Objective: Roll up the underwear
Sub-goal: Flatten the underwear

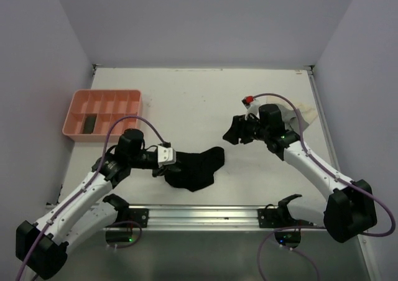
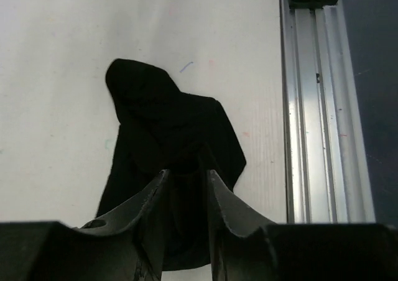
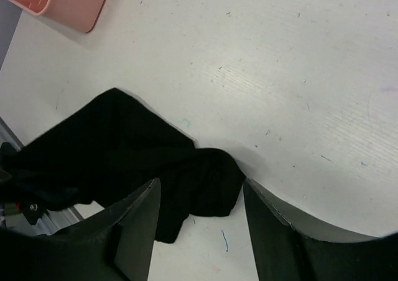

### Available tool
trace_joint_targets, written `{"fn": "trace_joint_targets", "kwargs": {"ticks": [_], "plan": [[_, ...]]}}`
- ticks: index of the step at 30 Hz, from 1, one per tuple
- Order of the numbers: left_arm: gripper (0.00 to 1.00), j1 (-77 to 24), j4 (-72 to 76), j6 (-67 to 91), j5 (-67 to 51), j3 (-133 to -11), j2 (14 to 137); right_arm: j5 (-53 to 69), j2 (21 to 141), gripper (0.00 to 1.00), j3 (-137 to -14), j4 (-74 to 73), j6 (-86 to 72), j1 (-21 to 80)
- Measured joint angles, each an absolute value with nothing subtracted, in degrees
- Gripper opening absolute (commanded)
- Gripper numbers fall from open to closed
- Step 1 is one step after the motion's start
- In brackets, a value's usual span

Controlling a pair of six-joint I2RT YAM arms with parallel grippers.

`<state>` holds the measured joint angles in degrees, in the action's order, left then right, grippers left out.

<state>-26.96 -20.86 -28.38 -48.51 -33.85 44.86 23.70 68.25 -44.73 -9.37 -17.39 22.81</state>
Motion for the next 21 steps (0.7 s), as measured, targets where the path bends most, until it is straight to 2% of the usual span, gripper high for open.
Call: {"fn": "trace_joint_targets", "kwargs": {"ticks": [1,2,8,12,13,16,18,19,21], "plan": [[0.42,-28.9,-21.8,-29.2,-47.8,-33.3,45.4,23.3,68.2,0.60,-44.7,-10.2,-17.6,22.8],[0.59,-30.0,-22.7,-30.1,-47.4,-33.1,46.0,22.7,67.8,0.58,-44.7,-10.5,-17.8,22.8],[0.64,-30.9,-23.3,-31.7,-42.3,-35.1,47.7,21.6,65.3,0.43,-45.1,-13.7,-21.6,22.9],[0.52,-30.9,-21.7,-30.0,-35.8,-40.0,52.7,18.2,65.4,0.39,-45.1,-14.5,-27.8,26.9],[0.46,-30.9,-21.4,-29.3,-34.9,-41.5,54.6,17.0,65.6,0.40,-45.1,-14.6,-29.5,28.7],[0.37,-30.9,-19.2,-25.8,-32.1,-44.4,61.5,13.8,68.4,0.44,-45.0,-13.7,-35.6,34.4],[0.37,-30.6,-18.9,-23.0,-29.5,-44.1,63.2,10.9,71.8,0.51,-44.9,-13.0,-40.2,37.9],[0.40,-30.2,-18.9,-22.0,-28.7,-44.1,63.4,9.3,73.4,0.53,-44.9,-12.7,-42.1,39.5],[0.43,-27.4,-18.3,-19.7,-28.4,-44.3,63.8,6.3,76.4,0.55,-45.3,-12.6,-45.7,42.6]]}}
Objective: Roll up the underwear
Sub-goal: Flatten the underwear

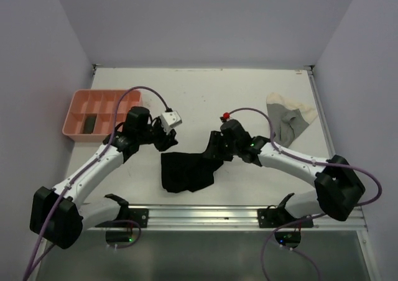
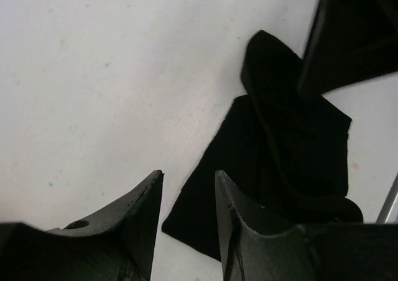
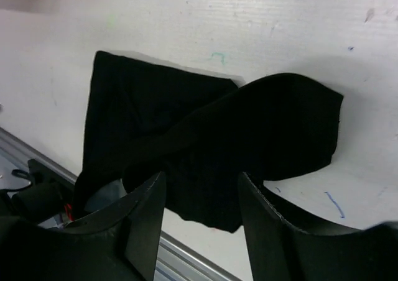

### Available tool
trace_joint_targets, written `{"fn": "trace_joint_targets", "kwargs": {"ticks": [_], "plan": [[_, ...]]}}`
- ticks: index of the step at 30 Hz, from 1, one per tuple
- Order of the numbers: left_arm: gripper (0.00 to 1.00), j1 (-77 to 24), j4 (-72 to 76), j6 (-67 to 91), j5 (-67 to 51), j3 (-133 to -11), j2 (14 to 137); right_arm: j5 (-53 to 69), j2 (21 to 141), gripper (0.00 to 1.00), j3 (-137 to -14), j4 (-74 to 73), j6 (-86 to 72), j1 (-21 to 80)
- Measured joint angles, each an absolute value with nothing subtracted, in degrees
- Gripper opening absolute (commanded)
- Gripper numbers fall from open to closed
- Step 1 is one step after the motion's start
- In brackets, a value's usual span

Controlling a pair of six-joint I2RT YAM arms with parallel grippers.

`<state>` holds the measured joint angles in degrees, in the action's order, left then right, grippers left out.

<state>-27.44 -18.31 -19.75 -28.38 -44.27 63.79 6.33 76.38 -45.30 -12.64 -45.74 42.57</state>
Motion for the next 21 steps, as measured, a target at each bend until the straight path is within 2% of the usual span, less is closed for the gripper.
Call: {"fn": "trace_joint_targets", "kwargs": {"ticks": [6,12,19,21], "plan": [[0.54,-15.6,-17.8,-13.5,-24.8,-47.2,68.8,-1.7,89.3,0.58,-57.0,-17.9,-54.7,50.7],[0.54,-15.0,-17.6,-11.1,-23.0,-47.3,68.9,-7.0,97.3,0.55,-67.6,-23.4,-58.7,53.1],[0.55,-15.0,-17.5,-11.1,-22.0,-47.3,68.6,-8.3,101.3,0.54,-69.7,-29.6,-58.7,53.3],[0.55,-15.0,-17.2,-11.2,-22.0,-47.3,68.6,-8.3,101.4,0.50,-69.7,-30.8,-58.3,53.3]]}}
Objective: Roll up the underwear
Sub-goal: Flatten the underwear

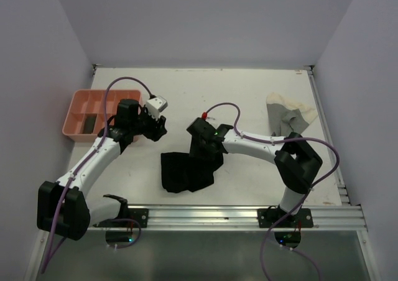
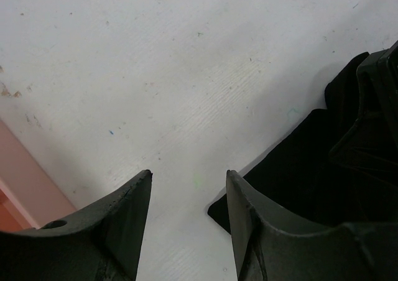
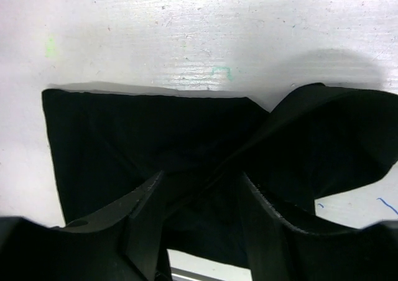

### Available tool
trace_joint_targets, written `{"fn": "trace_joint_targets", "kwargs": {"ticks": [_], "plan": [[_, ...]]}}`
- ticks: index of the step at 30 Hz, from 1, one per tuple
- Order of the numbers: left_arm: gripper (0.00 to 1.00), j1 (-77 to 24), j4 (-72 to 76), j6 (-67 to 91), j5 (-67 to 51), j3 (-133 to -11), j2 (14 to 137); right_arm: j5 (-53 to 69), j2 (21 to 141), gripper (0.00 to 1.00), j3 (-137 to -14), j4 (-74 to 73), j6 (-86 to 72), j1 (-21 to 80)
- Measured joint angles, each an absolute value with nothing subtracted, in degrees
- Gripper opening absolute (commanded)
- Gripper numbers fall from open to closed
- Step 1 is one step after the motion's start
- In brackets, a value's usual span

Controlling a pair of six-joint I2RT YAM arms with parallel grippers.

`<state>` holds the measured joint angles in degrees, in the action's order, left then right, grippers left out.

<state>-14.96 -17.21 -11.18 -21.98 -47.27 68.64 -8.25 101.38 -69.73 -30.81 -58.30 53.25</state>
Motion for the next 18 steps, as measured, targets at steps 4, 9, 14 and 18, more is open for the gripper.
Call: {"fn": "trace_joint_targets", "kwargs": {"ticks": [4,9,14,18], "plan": [[0.55,-15.0,-16.9,-11.3,-22.0,-47.3,68.7,-8.0,101.7,0.43,-69.7,-31.4,-57.5,53.3],[0.52,-15.0,-16.9,-12.3,-22.1,-47.3,68.8,-7.8,101.8,0.07,-68.8,-31.1,-56.4,53.4],[0.49,-15.0,-17.0,-13.2,-22.3,-47.3,68.8,-6.3,101.5,0.00,-65.6,-30.7,-54.9,53.4],[0.44,-15.0,-17.5,-14.4,-23.5,-47.3,68.8,-6.4,94.5,0.00,-60.7,-31.1,-53.9,53.4]]}}
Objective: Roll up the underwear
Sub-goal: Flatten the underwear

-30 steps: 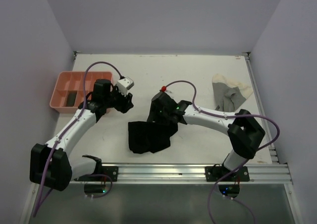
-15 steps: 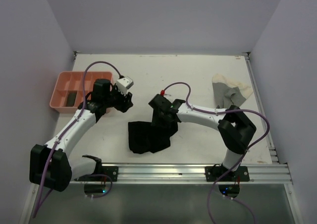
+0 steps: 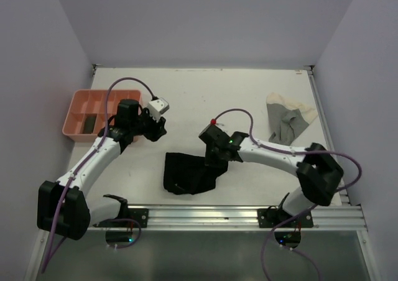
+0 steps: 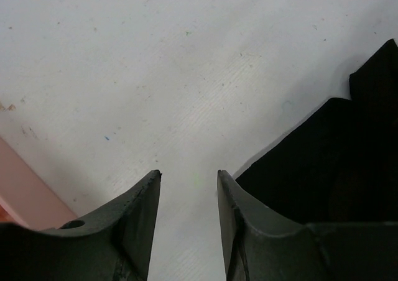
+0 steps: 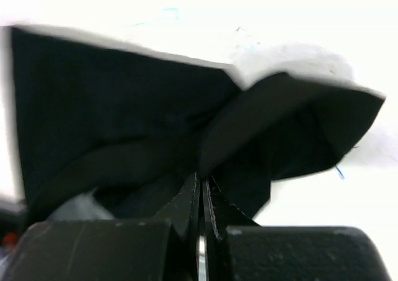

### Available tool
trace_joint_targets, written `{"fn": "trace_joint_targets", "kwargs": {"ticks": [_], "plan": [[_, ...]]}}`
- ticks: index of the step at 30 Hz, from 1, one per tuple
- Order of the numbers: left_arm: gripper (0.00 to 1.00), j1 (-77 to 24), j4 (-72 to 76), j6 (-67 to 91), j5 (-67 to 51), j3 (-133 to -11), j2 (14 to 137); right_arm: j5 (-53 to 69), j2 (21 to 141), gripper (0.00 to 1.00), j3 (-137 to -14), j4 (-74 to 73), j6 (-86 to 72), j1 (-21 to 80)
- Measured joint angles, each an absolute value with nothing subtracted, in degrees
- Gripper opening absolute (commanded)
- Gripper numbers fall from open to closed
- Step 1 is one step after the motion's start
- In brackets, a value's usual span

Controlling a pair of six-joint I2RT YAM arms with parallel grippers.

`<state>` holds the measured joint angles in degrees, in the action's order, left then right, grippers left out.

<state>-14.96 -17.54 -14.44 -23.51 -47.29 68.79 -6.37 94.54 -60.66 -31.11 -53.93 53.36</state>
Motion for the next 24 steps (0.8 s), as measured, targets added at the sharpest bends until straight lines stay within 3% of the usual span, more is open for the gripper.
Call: {"fn": "trace_joint_targets", "kwargs": {"ticks": [8,13,16,24], "plan": [[0.36,-18.1,-22.2,-22.6,-32.2,-47.4,69.0,-6.8,64.2,0.00,-51.9,-33.2,-53.8,53.4],[0.36,-26.8,-23.1,-25.4,-33.1,-47.4,73.1,-3.7,63.8,0.00,-39.9,-32.0,-56.1,53.6],[0.30,-28.1,-24.6,-25.8,-34.9,-48.1,78.0,-2.2,64.3,0.00,-34.9,-33.8,-58.0,54.7],[0.28,-32.0,-24.5,-23.2,-39.6,-48.3,79.7,-2.0,58.5,0.00,-34.0,-36.6,-60.6,56.2]]}}
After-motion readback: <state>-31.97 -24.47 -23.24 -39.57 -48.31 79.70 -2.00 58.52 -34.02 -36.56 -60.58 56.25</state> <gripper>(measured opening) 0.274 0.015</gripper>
